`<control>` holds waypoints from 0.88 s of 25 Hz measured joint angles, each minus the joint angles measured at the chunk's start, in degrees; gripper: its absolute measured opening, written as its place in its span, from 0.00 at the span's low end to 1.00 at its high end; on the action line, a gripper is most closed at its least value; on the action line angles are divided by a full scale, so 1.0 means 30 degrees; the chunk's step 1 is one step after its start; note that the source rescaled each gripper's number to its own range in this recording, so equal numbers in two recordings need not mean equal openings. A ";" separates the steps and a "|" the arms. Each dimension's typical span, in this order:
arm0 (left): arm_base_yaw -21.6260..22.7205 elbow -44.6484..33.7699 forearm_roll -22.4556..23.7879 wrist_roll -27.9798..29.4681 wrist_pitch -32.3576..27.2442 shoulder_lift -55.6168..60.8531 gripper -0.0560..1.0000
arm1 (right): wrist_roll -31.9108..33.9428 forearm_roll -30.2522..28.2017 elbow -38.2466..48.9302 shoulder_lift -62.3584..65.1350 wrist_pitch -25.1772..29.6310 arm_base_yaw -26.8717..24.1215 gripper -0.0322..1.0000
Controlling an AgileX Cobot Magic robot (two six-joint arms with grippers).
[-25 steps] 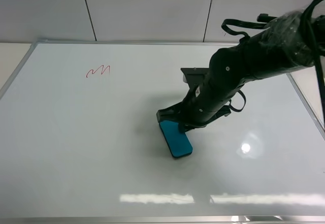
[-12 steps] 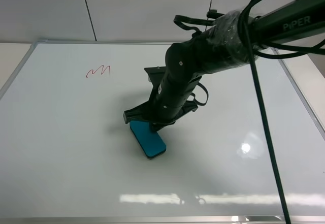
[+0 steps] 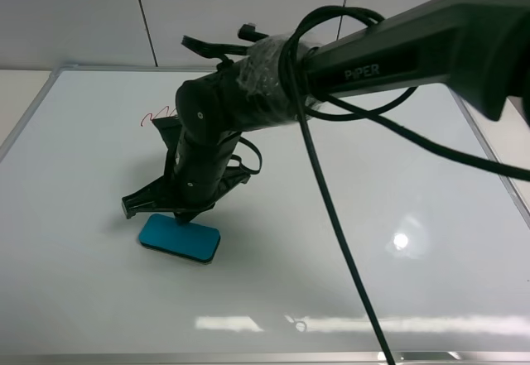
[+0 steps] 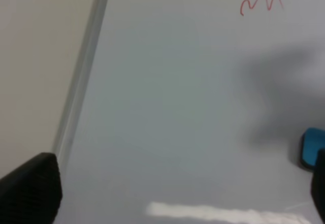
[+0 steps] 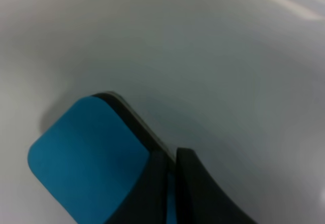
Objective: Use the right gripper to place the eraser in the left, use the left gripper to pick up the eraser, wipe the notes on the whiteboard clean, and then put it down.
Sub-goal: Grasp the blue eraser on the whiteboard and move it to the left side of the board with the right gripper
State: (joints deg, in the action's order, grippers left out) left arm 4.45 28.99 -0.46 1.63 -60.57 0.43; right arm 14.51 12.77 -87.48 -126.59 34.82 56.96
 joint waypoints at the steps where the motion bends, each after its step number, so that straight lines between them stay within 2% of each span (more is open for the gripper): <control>1: 0.0000 0.0000 0.0000 0.0000 0.0000 0.0000 1.00 | 0.0000 0.0000 -0.0514 -0.0305 0.0222 0.0137 0.03; 8: 0.0000 0.0000 0.0000 0.0000 0.0000 0.0000 1.00 | 0.0000 0.0033 -0.4094 -0.2200 0.1419 0.0499 0.03; 22: 0.0000 0.0000 0.0000 0.0000 0.0000 0.0000 1.00 | -0.0435 -0.0006 -0.5112 -0.2535 0.1857 0.0543 0.03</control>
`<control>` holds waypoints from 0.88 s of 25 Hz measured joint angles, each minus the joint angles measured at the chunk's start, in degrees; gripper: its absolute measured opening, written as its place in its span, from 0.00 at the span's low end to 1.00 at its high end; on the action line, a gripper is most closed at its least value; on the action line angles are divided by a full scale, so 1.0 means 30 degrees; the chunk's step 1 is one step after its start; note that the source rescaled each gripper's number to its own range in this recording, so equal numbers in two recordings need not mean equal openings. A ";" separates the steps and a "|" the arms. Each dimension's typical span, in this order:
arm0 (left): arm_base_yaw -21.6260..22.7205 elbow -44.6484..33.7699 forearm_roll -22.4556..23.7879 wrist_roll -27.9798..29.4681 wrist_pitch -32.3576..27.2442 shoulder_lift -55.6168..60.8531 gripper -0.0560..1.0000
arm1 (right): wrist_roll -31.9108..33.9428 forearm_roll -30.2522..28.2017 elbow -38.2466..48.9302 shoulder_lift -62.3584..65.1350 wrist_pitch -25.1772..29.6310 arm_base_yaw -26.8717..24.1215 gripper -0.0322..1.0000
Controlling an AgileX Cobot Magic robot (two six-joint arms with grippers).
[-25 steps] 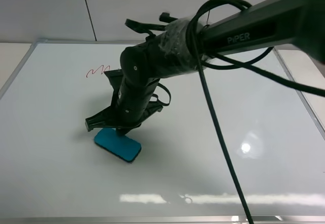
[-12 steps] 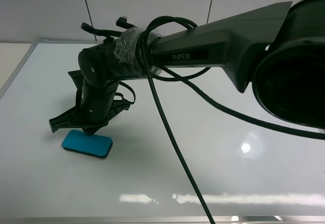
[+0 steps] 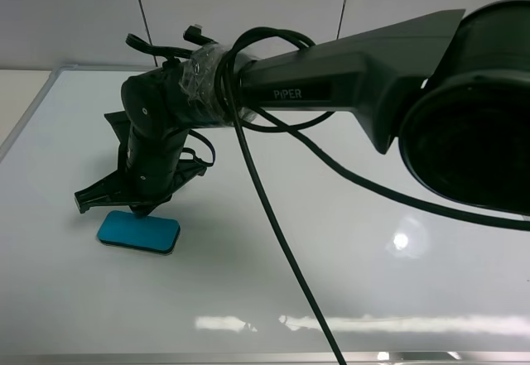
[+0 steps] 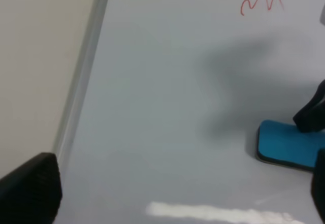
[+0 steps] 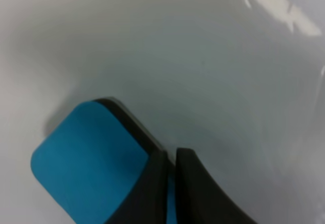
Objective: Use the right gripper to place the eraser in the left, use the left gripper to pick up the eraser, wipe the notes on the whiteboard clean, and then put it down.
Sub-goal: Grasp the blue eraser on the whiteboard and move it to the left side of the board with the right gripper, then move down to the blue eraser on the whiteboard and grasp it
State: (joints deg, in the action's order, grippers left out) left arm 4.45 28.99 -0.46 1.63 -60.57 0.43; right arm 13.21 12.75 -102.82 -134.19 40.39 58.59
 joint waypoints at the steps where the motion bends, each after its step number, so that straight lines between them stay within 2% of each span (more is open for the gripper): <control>1: 0.0000 0.0000 0.0000 0.0000 0.0000 0.0000 1.00 | -0.0254 -0.0103 0.0000 0.0104 0.0132 0.0000 0.03; 6: 0.0000 0.0000 0.0000 0.0000 0.0000 0.0000 1.00 | -0.0327 -0.2147 0.0000 0.1903 0.0643 0.0016 0.03; 11: 0.0000 0.0000 0.0000 0.0000 0.0000 0.0000 1.00 | 0.2360 -0.8166 0.0000 0.4727 0.2581 -0.0019 0.03; 14: 0.0000 0.0000 0.0000 0.0000 0.0000 0.0000 1.00 | 0.3973 -1.1889 0.0000 0.6159 0.4852 -0.0362 0.03; 16: 0.0000 0.0000 0.0000 0.0000 0.0000 0.0000 1.00 | 0.4317 -1.3490 0.0000 0.7043 0.6289 -0.0716 0.03; 19: 0.0000 0.0000 0.0000 0.0000 0.0000 0.0000 1.00 | 0.4475 -1.4148 0.0000 0.8567 0.7595 -0.1417 0.03; 22: 0.0000 0.0000 0.0000 0.0000 0.0000 0.0000 1.00 | 0.4475 -1.4307 0.0000 1.0094 0.7927 -0.1985 0.03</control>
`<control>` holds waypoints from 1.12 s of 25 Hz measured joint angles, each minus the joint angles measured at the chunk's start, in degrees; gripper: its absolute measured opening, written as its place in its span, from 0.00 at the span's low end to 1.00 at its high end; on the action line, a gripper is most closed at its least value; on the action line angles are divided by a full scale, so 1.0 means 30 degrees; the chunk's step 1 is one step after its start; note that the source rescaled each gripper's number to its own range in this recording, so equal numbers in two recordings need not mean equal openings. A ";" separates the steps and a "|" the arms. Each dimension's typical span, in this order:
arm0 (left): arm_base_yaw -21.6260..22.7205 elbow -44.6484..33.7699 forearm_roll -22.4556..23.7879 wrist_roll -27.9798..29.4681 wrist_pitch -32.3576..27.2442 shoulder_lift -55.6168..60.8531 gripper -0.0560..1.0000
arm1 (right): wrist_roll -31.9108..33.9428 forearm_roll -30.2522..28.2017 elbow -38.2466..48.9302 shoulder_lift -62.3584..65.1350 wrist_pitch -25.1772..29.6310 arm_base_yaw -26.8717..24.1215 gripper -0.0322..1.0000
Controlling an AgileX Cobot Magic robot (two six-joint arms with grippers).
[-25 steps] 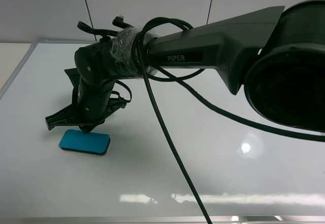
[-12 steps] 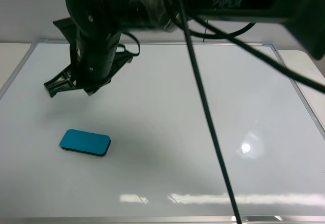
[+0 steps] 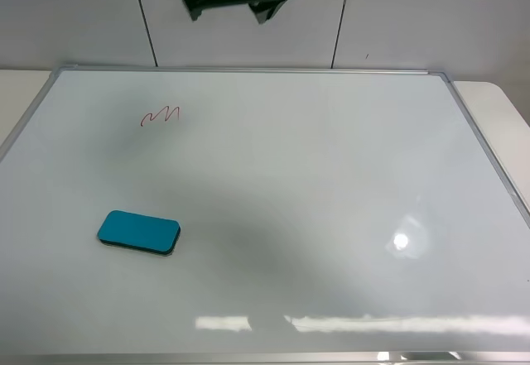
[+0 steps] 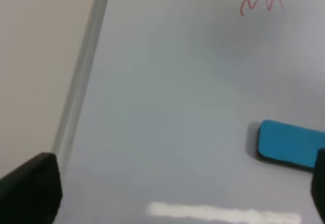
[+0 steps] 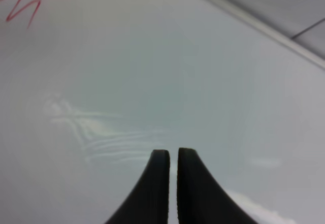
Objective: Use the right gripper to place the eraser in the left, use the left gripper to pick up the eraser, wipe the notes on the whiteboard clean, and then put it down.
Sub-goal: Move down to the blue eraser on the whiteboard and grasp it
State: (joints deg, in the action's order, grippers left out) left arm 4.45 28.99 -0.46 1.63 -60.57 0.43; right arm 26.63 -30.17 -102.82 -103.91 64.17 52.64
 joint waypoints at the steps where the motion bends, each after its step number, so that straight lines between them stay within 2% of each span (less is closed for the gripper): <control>1: 0.0000 0.0000 0.0000 0.0000 0.0000 0.0000 1.00 | 0.0000 -0.0124 0.0000 0.0551 0.0203 -0.0124 0.03; 7: 0.0000 0.0000 0.0000 0.0000 0.0000 0.0000 1.00 | 0.0000 -0.1397 0.0000 0.3521 0.1636 -0.0919 0.03; 13: 0.0000 0.0000 0.0000 0.0000 0.0000 0.0000 1.00 | -0.0060 -0.1538 0.0293 0.6803 0.1714 -0.1921 0.03; 18: 0.0000 0.0000 0.0000 0.0000 0.0000 0.0000 1.00 | 0.0292 -0.2591 0.1682 1.0022 0.1738 -0.2488 0.03; 23: 0.0000 0.0000 0.0000 0.0000 0.0000 0.0000 1.00 | 0.1617 -0.3596 0.4338 1.3321 0.1738 -0.2865 0.05; 25: 0.0000 0.0000 0.0000 0.0000 0.0000 0.0000 1.00 | 0.1802 -0.3919 0.5599 1.4780 0.1755 -0.2865 0.13; 28: 0.0000 0.0000 0.0000 0.0000 0.0000 0.0000 1.00 | 0.1866 -0.4105 0.7572 1.6767 0.1776 -0.2865 0.46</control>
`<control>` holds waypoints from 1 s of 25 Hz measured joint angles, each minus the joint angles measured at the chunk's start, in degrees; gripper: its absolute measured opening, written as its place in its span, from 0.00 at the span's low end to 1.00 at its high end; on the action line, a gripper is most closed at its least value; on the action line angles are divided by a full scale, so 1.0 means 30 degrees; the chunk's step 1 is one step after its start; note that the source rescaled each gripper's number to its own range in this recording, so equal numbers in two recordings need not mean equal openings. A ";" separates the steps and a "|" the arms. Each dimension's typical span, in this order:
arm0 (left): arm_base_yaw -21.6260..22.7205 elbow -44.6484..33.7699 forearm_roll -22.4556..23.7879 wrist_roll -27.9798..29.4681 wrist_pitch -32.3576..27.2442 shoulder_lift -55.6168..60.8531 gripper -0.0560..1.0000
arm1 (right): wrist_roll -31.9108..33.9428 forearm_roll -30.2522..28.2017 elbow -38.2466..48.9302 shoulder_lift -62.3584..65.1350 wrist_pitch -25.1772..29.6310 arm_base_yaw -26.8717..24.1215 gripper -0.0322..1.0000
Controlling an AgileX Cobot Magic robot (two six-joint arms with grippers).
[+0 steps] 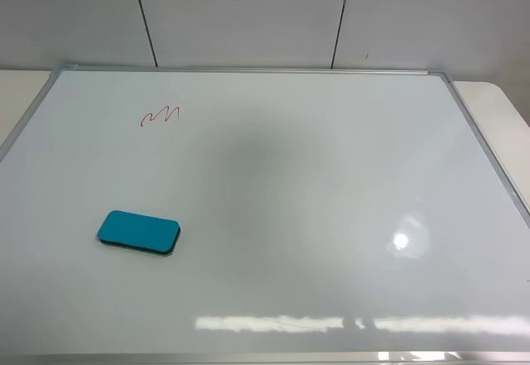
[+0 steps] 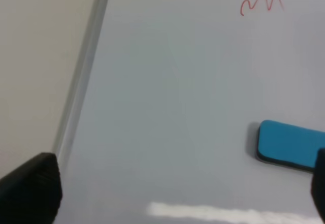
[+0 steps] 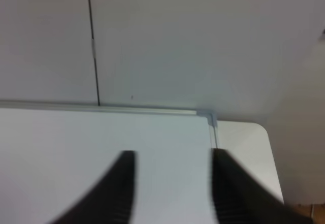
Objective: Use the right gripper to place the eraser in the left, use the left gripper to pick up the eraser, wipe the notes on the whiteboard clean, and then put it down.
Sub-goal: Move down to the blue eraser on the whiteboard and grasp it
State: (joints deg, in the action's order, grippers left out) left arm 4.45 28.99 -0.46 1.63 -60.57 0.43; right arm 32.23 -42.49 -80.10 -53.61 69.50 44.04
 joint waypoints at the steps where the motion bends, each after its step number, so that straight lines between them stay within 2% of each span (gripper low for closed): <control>1: 0.0000 0.0000 0.0000 0.0000 0.0000 0.0000 1.00 | -0.0001 0.0000 0.0659 0.0696 0.0000 0.0000 0.66; 2: 0.0000 0.0000 0.0000 0.0000 0.0000 0.0000 1.00 | -0.0001 0.0000 0.1261 0.1276 0.0000 0.0000 0.80; 3: 0.0000 0.0000 0.0000 0.0000 0.0000 0.0000 1.00 | 0.0150 0.0041 0.1683 0.1959 0.0000 0.0000 0.87; 6: 0.0000 0.0000 0.0000 0.0000 0.0000 0.0000 1.00 | 0.0999 0.0146 0.2751 0.3888 0.0017 0.0000 0.97; 15: 0.0000 0.0000 0.0000 0.0000 0.0000 0.0000 1.00 | 0.1357 0.1081 0.4552 0.7301 0.0021 -0.0019 1.00; 18: 0.0000 0.0000 0.0000 0.0000 0.0000 0.0000 1.00 | 0.0987 0.0040 0.5241 0.7283 0.0008 -0.0019 1.00; 25: 0.0000 0.0000 0.0000 -0.0017 0.0000 0.0000 1.00 | -0.0653 -0.4389 0.6601 0.7283 0.0025 -0.0019 1.00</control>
State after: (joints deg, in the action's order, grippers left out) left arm 4.45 28.99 -0.46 1.58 -60.57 0.43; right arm 30.27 -55.66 -60.29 -31.76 69.57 43.99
